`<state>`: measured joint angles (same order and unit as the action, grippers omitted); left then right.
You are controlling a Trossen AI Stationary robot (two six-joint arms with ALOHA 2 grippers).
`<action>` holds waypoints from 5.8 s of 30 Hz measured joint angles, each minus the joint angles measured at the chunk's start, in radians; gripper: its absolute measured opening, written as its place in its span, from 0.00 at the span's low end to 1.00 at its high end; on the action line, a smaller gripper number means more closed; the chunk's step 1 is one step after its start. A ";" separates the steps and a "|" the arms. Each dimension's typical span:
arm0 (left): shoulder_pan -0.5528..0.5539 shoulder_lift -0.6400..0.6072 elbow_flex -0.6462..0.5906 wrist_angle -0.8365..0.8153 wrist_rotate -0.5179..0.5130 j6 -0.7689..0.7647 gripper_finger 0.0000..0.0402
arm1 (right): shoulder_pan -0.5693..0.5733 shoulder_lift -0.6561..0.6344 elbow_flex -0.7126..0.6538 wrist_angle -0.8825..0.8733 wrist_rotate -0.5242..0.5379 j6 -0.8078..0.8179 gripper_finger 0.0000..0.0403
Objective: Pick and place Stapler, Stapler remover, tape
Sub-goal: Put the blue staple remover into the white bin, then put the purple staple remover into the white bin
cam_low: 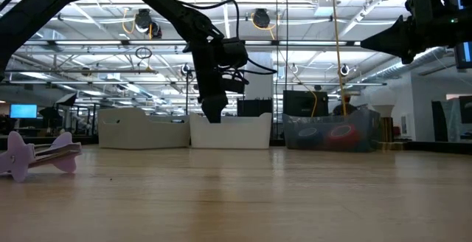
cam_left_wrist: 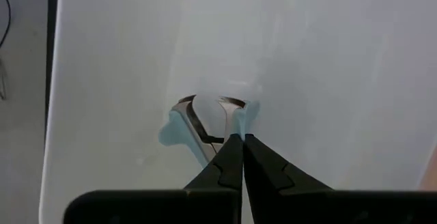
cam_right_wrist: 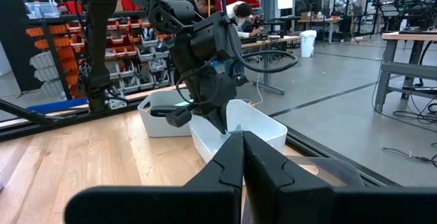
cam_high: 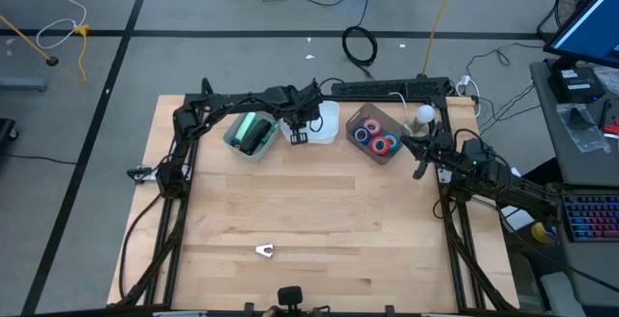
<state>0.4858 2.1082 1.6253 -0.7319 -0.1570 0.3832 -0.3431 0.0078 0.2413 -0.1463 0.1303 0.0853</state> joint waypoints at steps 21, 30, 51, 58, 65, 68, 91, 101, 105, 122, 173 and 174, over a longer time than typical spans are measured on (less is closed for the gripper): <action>-0.012 -0.188 0.002 -0.001 -0.125 -0.050 0.39 | 0.000 0.000 0.000 0.000 0.000 0.000 0.00; -0.086 -0.459 0.002 -0.005 0.029 -0.314 0.40 | 0.000 0.000 0.000 0.000 0.000 0.000 0.00; -0.660 -0.525 0.003 -0.275 0.130 -0.500 0.40 | 0.000 0.000 0.000 -0.006 -0.001 0.000 0.00; -0.814 -0.498 -0.046 -0.318 0.105 -0.513 0.40 | 0.000 0.000 0.000 -0.016 -0.001 0.000 0.00; -0.880 -0.484 -0.189 -0.279 0.105 -0.698 0.40 | 0.000 0.000 0.000 -0.023 -0.003 0.014 0.00; -0.889 -0.484 -0.257 -0.241 0.106 -0.784 0.40 | 0.000 0.000 0.000 -0.021 -0.003 0.030 0.00; -0.967 -0.484 -0.688 0.286 0.188 -0.959 0.40 | 0.000 0.000 0.000 -0.024 -0.001 0.030 0.00; -0.970 -0.479 -0.714 0.305 0.156 -0.971 0.39 | 0.000 0.000 0.000 -0.046 -0.001 0.027 0.00; -0.969 -0.455 -0.714 0.335 0.165 -0.972 0.39 | 0.000 0.000 0.000 -0.062 -0.001 0.027 0.00; -0.962 -0.403 -0.713 0.380 0.226 -1.060 0.39 | 0.000 0.000 0.000 -0.053 -0.001 0.027 0.00; -0.959 -0.460 -0.714 0.287 0.206 -1.006 0.39 | 0.000 0.000 0.000 -0.053 -0.003 0.034 0.00; -0.959 -0.460 -0.714 0.287 0.206 -1.006 0.39 | 0.000 0.000 0.000 -0.053 -0.003 0.034 0.00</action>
<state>-0.4728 1.6485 0.9115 -0.4448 0.0486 -0.6229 -0.3435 0.0078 0.2413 -0.1997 0.1268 0.1192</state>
